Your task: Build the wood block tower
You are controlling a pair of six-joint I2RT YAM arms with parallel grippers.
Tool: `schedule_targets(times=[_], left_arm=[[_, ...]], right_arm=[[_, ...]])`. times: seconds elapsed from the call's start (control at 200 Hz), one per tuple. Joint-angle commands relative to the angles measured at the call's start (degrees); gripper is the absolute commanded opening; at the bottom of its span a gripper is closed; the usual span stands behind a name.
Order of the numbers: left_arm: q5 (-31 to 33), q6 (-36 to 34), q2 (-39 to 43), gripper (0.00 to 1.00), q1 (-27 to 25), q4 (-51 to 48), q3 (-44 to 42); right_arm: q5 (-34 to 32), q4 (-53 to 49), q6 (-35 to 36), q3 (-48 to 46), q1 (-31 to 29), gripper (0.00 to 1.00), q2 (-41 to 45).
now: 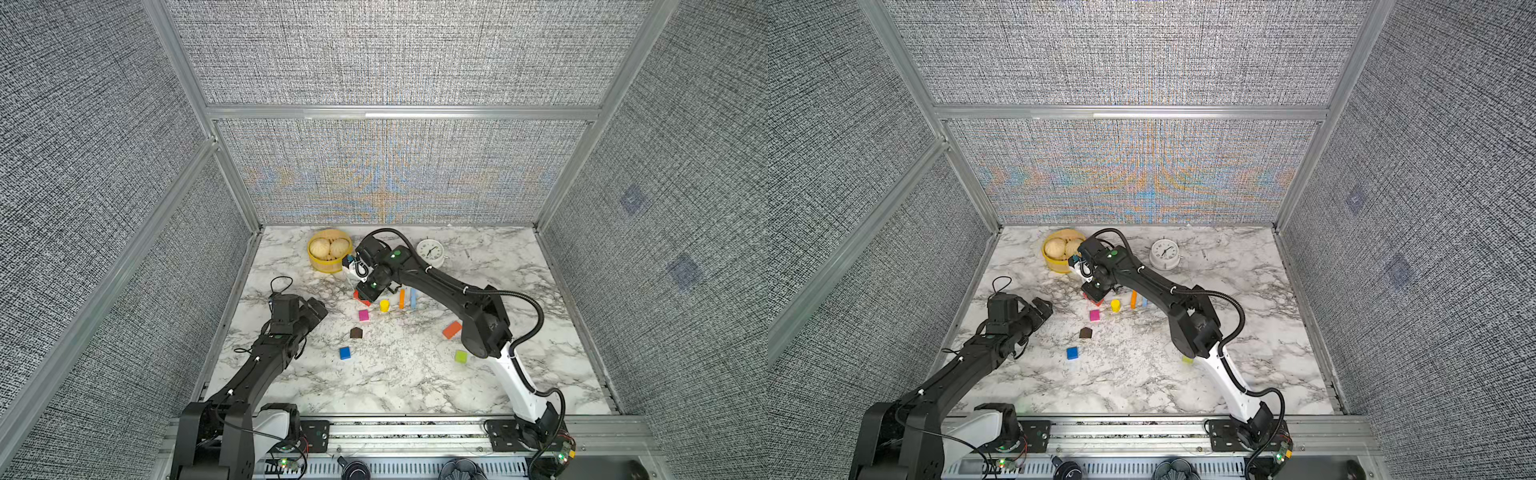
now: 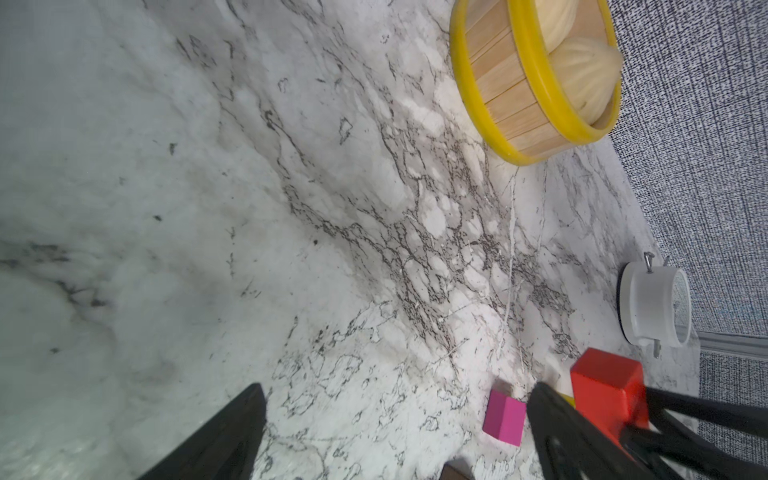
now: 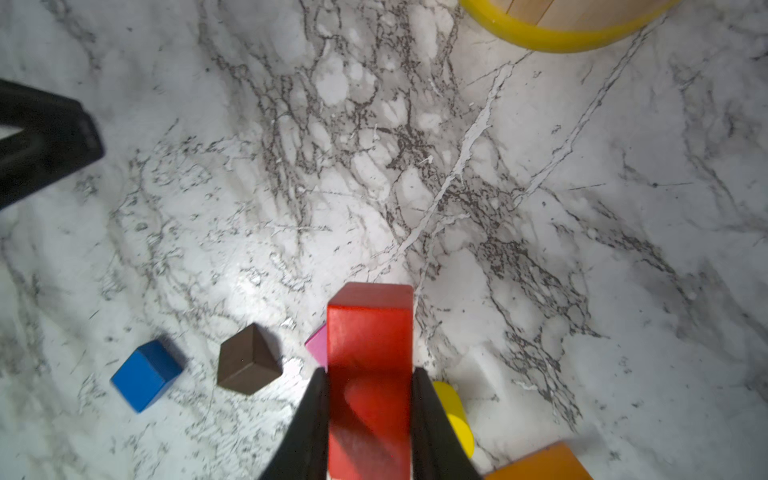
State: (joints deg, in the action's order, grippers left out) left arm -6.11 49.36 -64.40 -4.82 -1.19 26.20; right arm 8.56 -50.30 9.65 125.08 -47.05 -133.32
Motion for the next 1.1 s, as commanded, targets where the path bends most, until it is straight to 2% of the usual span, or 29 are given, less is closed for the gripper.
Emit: schedule_targets(times=[0.0,0.21,0.435,0.795,1.095], left_arm=[[-1.9,-1.8,-0.1,0.99,0.0,-0.1,1.1],[-3.1,-2.5,0.6,0.99,-0.1,0.0,1.2],[-4.9,-3.4,0.5,0.99,-0.1,-0.9,2.1],[-6.4,-4.2,-0.4,0.99,0.0,-1.3,2.5],[-8.2,-5.6,-2.2,0.99,-0.1,-2.1,4.1]], right_arm=[[3.4,-1.9,5.9,-6.3,-0.1,0.17,5.0],[3.5,1.5,10.9,-22.7,-0.4,0.17,15.4],[2.8,7.5,13.3,-35.7,-0.9,0.2,20.6],[3.9,12.6,17.3,-41.5,-0.9,0.22,19.7],[1.7,14.0,17.3,-42.9,-0.8,0.39,18.8]])
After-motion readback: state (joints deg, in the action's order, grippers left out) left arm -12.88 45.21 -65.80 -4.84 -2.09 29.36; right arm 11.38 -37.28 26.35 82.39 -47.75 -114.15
